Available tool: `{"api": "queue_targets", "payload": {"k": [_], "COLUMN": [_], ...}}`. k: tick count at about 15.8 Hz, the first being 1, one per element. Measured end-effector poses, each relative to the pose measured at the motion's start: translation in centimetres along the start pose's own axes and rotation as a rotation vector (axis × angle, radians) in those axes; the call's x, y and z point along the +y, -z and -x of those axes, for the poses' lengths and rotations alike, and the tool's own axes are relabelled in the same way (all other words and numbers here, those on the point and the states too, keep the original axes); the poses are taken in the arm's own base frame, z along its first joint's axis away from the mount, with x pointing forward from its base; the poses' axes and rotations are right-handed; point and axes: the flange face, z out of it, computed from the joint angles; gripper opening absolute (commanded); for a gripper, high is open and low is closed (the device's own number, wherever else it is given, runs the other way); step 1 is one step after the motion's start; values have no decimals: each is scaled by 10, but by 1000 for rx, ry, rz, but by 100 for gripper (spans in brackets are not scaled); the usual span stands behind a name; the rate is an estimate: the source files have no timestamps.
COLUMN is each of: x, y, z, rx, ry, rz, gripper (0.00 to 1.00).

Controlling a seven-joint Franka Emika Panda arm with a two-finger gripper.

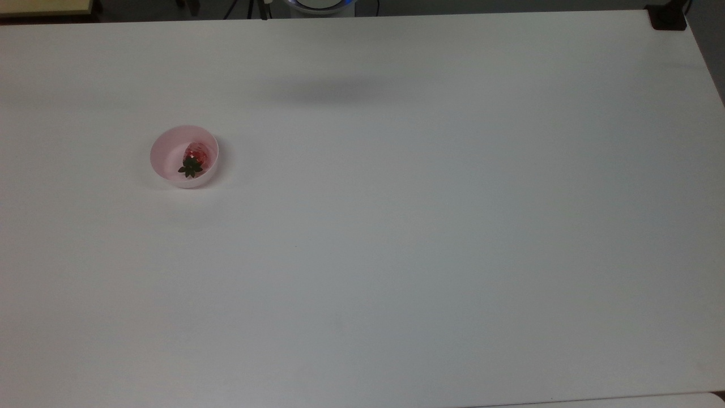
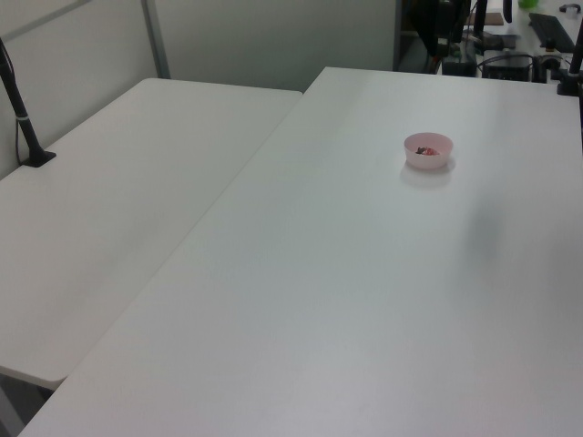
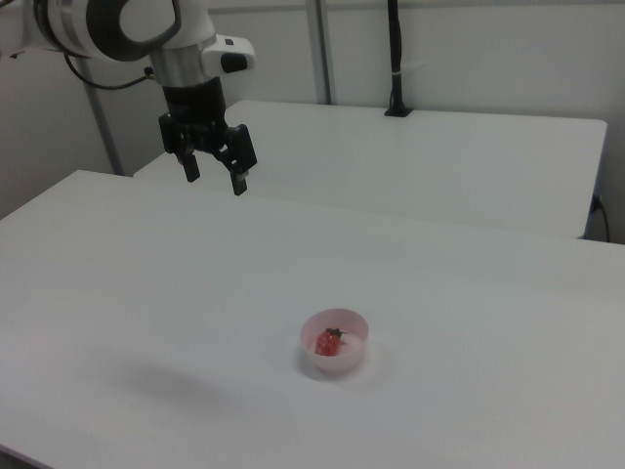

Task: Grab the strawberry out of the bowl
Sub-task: 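Move the open gripper toward the pink bowl with the strawberry, then lower the open gripper into the pink bowl around the strawberry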

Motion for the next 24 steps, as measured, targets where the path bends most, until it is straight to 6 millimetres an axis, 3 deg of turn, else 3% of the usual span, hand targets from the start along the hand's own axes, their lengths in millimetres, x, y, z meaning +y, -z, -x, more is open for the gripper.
{"api": "queue_targets", "payload": {"k": [9, 11, 14, 17, 20, 22, 24], "x": [8, 22, 59, 93, 114, 125, 133], "y": [0, -1, -11, -50, -121, -170, -206], "z": [0, 1, -3, -22, -46, -56, -60], "rx": [0, -2, 14, 20, 38, 38, 17], "ry": [41, 123, 237, 299, 292, 285, 267], "rz": [1, 3, 14, 78, 119, 127, 126], "gripper": [100, 100, 100, 100, 100, 89, 83]}}
